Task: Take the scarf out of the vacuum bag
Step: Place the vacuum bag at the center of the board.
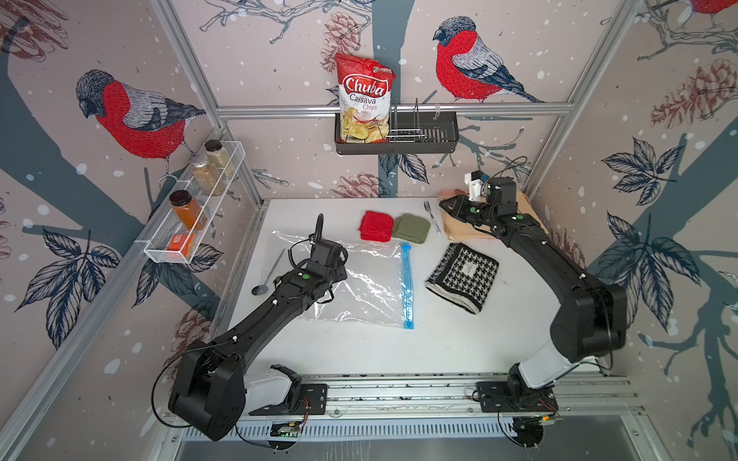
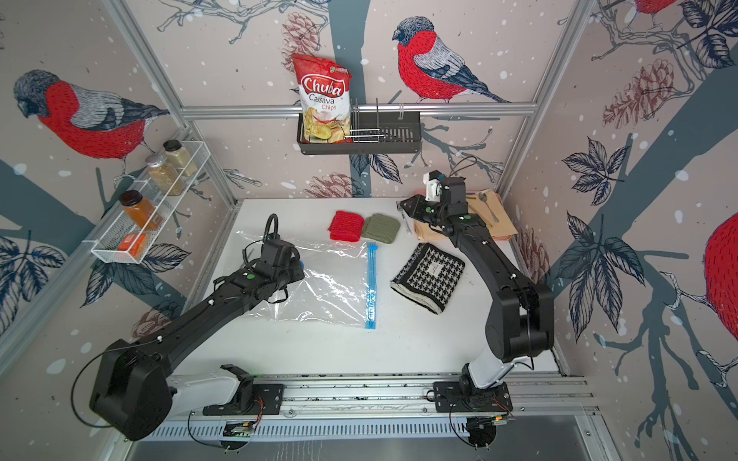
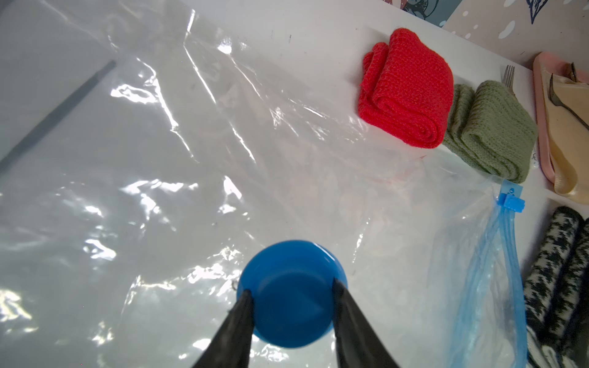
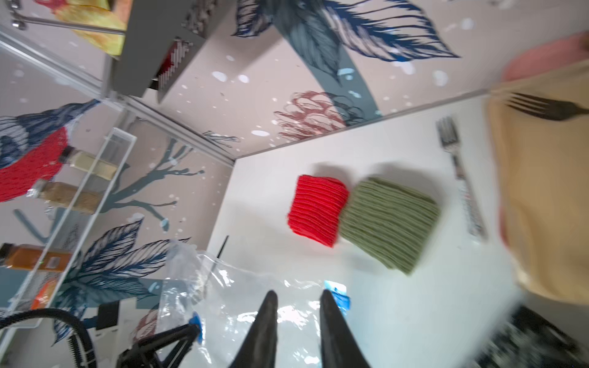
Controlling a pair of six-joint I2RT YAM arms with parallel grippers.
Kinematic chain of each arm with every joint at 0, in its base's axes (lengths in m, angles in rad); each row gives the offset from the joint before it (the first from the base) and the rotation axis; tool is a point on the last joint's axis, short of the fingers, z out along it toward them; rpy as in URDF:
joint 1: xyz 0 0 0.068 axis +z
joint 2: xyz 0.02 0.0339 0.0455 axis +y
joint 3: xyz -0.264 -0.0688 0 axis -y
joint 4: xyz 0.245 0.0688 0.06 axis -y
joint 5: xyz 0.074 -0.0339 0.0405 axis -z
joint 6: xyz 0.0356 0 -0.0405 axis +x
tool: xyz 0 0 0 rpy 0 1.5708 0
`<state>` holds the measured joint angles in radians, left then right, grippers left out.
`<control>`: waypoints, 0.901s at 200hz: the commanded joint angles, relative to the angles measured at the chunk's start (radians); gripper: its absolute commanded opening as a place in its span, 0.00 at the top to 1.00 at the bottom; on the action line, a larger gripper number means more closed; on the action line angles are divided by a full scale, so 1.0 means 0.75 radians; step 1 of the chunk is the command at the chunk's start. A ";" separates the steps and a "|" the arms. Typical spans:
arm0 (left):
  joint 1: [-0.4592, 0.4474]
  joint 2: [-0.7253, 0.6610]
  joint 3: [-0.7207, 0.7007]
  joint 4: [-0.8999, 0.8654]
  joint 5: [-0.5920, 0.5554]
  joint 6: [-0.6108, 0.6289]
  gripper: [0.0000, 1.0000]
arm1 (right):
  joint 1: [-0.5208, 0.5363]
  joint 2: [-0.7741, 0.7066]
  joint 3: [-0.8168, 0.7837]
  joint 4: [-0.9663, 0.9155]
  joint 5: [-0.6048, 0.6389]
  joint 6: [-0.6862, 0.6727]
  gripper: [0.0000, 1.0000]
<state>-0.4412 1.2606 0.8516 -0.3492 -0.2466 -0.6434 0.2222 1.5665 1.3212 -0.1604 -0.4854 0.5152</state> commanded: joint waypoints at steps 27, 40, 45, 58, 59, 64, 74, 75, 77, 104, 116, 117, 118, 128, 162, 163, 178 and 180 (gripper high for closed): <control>-0.001 0.074 0.054 0.038 0.031 0.031 0.01 | -0.083 -0.404 -0.296 -0.067 0.601 -0.126 0.01; -0.001 0.065 0.062 0.054 0.034 0.038 0.02 | -0.084 -0.553 -0.347 -0.111 0.855 -0.136 0.01; -0.001 0.056 0.065 0.058 0.031 0.038 0.02 | -0.083 -0.606 -0.366 -0.129 0.955 -0.135 0.01; -0.001 0.021 0.074 0.084 0.035 0.056 0.02 | -0.082 -0.759 -0.424 -0.152 1.214 -0.125 0.01; -0.001 0.018 0.073 0.087 0.036 0.058 0.02 | -0.082 -0.771 -0.429 -0.153 1.239 -0.123 0.01; -0.001 -0.001 0.078 0.097 0.036 0.065 0.01 | -0.082 -0.826 -0.453 -0.165 1.337 -0.109 0.01; -0.001 -0.053 0.081 0.121 0.031 0.083 0.02 | -0.080 -0.922 -0.484 -0.197 1.495 -0.091 0.01; -0.002 -0.058 0.080 0.124 0.031 0.085 0.02 | -0.080 -0.931 -0.487 -0.201 1.515 -0.089 0.01; -0.001 -0.071 0.080 0.130 0.030 0.090 0.02 | -0.080 -0.945 -0.491 -0.208 1.545 -0.083 0.01; -0.003 -0.243 0.040 0.212 -0.089 0.129 0.02 | -0.071 -1.081 -0.590 -0.230 1.763 -0.006 0.01; -0.003 -0.297 0.038 0.201 -0.170 0.150 0.02 | -0.070 -1.107 -0.687 -0.138 1.742 -0.062 0.01; -0.002 -0.302 0.038 0.199 -0.177 0.152 0.02 | -0.070 -1.107 -0.687 -0.138 1.742 -0.062 0.01; -0.001 -0.306 0.037 0.199 -0.185 0.153 0.02 | -0.070 -1.109 -0.696 -0.129 1.736 -0.069 0.01; -0.003 -0.341 0.041 0.161 -0.286 0.149 0.02 | -0.072 -1.121 -0.796 -0.012 1.693 -0.136 0.01; 0.001 -0.504 -0.196 0.483 -0.288 0.511 0.01 | -0.071 -1.118 -1.206 0.548 1.406 -0.380 0.01; 0.002 -0.513 -0.216 0.508 -0.273 0.537 0.01 | -0.071 -1.117 -1.220 0.564 1.399 -0.386 0.01; 0.001 -0.643 -0.450 0.866 -0.191 0.776 0.02 | -0.071 -1.080 -1.358 0.821 1.347 -0.477 0.01; 0.001 -0.660 -0.483 0.901 -0.204 0.784 0.02 | -0.071 -1.072 -1.374 0.854 1.342 -0.494 0.01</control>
<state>-0.4412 0.8680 0.6704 -0.0628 -0.4385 -0.3729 0.1680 0.7357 0.3996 0.0807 0.6289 0.3073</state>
